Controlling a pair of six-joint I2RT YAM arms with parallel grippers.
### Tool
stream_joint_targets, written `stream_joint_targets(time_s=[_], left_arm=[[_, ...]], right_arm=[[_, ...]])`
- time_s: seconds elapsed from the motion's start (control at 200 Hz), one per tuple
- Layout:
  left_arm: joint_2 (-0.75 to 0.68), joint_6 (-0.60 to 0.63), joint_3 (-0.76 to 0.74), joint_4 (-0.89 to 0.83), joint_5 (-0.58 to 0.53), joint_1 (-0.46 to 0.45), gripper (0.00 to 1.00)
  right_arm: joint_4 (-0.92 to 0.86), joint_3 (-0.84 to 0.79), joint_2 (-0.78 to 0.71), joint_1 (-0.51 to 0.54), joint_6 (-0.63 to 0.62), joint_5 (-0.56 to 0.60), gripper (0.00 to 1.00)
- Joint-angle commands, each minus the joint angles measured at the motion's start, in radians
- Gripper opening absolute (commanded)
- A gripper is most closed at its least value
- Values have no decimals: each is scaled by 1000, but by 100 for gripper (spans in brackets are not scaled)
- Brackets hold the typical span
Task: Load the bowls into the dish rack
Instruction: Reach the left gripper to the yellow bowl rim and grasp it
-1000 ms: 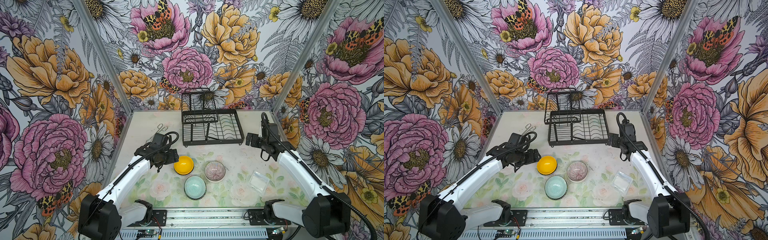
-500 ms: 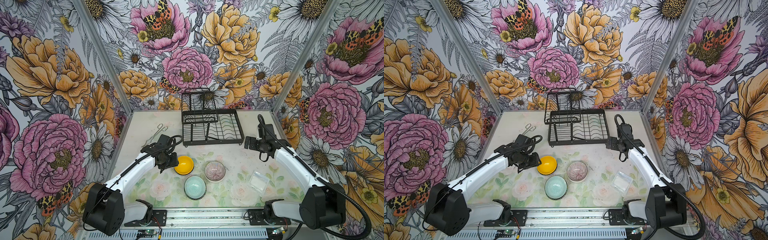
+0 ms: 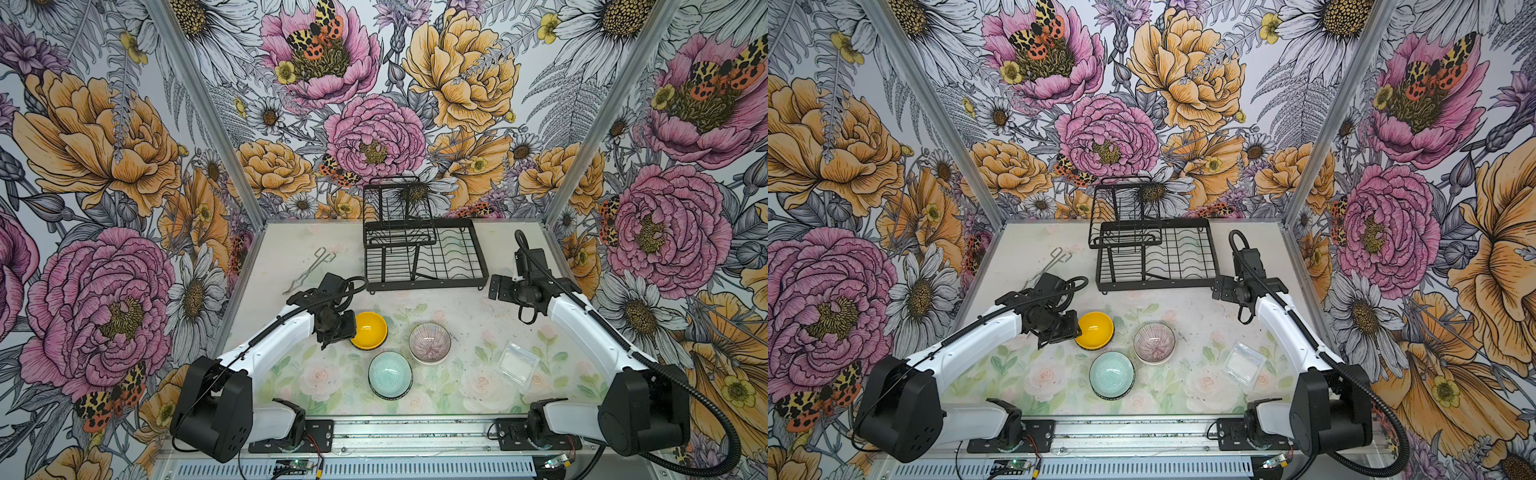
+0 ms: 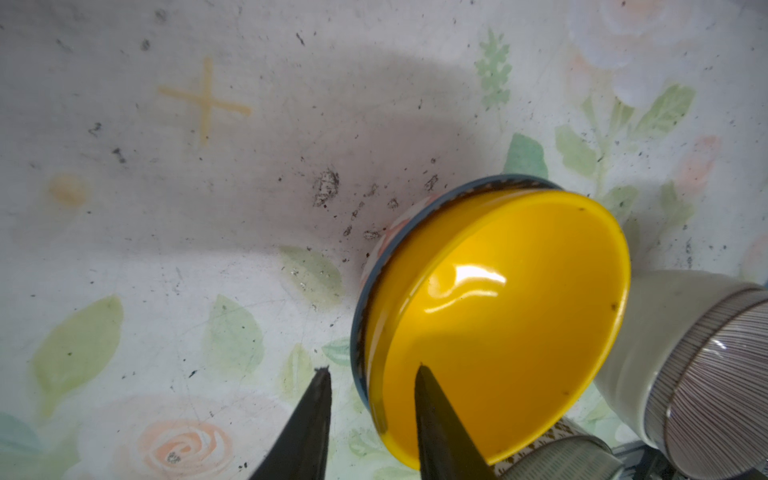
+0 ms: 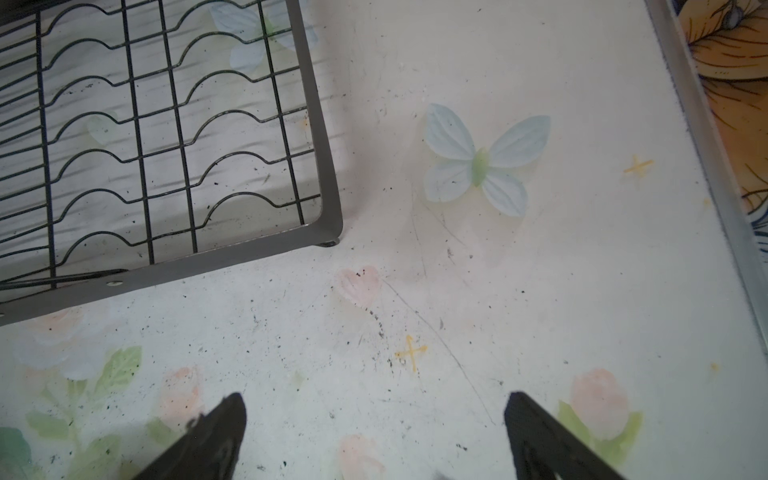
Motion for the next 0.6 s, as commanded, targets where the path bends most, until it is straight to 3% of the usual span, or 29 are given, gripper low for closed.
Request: stream_joint_targets(time_s=[0.0, 0.596], left_arm=[[2, 11, -6, 19, -17, -8, 32], [-14, 7, 1, 18, -19, -8, 13]], right_arm=[[-2, 19, -11, -6, 17, -1, 98], [2, 7, -32, -6, 19, -7, 97]])
